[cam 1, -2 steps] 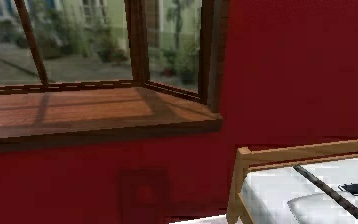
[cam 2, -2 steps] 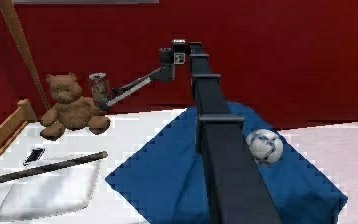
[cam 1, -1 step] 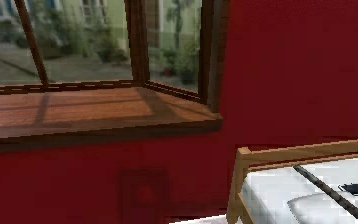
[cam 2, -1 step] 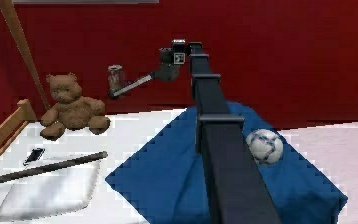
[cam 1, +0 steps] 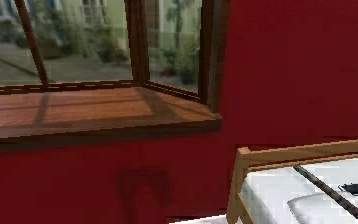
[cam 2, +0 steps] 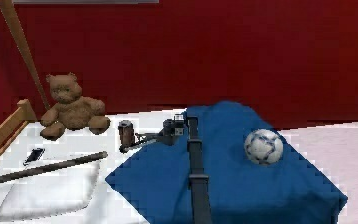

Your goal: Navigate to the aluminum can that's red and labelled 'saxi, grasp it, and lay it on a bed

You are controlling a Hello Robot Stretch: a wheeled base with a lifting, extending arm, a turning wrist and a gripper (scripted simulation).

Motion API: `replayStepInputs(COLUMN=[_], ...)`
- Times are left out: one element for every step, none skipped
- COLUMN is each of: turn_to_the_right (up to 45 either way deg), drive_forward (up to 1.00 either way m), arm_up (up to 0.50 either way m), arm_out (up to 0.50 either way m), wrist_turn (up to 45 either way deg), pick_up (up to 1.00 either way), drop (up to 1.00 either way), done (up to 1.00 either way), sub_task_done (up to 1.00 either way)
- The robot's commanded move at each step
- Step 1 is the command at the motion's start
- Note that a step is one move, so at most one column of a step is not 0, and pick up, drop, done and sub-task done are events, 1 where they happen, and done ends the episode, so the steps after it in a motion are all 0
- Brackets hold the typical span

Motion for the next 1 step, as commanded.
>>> replayStepInputs(turn_to_the_right=[0.0], drive_forward=[0.0], arm_up=[-0.32], arm_out=[0.0], wrist_turn=[0.0], pick_up=[0.0], drop=[0.0], done=[0.0], sub_task_done=[0.0])
